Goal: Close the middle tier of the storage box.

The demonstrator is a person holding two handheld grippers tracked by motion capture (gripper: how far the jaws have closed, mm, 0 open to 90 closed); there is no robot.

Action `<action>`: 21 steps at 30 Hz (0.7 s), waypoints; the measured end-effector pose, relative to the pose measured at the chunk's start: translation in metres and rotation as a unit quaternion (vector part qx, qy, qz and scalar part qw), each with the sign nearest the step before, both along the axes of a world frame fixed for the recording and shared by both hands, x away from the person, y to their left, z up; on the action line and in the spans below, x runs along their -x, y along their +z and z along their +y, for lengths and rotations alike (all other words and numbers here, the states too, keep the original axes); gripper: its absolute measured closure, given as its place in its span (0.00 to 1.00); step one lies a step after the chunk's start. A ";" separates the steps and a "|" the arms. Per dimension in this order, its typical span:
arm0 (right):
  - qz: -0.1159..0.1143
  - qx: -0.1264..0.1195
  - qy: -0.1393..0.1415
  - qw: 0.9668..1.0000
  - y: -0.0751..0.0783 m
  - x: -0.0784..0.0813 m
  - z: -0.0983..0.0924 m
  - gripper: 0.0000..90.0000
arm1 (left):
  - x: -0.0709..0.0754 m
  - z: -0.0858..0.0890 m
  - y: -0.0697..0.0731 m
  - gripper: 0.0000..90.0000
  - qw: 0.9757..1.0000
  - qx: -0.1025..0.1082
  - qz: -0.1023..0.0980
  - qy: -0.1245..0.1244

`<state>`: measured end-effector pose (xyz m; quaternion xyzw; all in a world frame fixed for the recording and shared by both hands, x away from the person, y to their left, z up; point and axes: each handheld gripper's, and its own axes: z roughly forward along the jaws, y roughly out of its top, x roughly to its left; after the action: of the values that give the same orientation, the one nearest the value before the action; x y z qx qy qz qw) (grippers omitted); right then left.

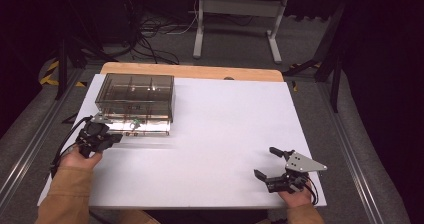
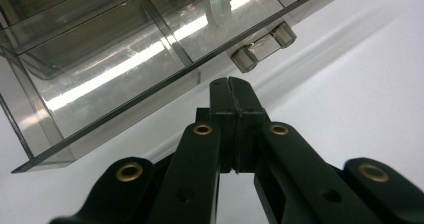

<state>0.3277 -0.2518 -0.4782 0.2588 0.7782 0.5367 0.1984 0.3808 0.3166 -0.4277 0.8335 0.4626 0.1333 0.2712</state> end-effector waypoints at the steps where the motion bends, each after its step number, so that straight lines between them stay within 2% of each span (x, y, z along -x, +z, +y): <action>1: 0.001 0.000 0.000 1.000 0.000 0.000 0.000 0.06 | 0.000 0.000 -0.001 1.00 1.000 -0.002 0.001 0.001; 5: -0.001 0.000 -0.001 1.000 0.000 0.000 0.000 0.06 | -0.002 0.000 -0.002 1.00 1.000 -0.006 0.006 0.000; 12: 0.000 0.001 -0.002 1.000 0.000 0.000 0.000 0.06 | -0.004 0.000 -0.003 1.00 1.000 -0.004 0.005 0.004; 17: 0.000 0.002 -0.002 1.000 0.000 0.000 0.000 0.06 | -0.007 -0.001 -0.007 1.00 1.000 0.002 0.013 0.009; 19: 0.000 0.001 -0.002 1.000 0.000 0.000 0.000 0.06 | -0.007 -0.001 -0.007 1.00 1.000 -0.002 0.010 0.010; 21: 0.000 0.000 -0.002 1.000 0.000 0.000 0.000 0.06 | -0.008 -0.001 -0.007 1.00 1.000 0.004 0.009 0.011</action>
<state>0.3280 -0.2517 -0.4782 0.2604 0.7779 0.5361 0.1990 0.3885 0.3154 -0.4345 0.8286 0.4743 0.1274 0.2688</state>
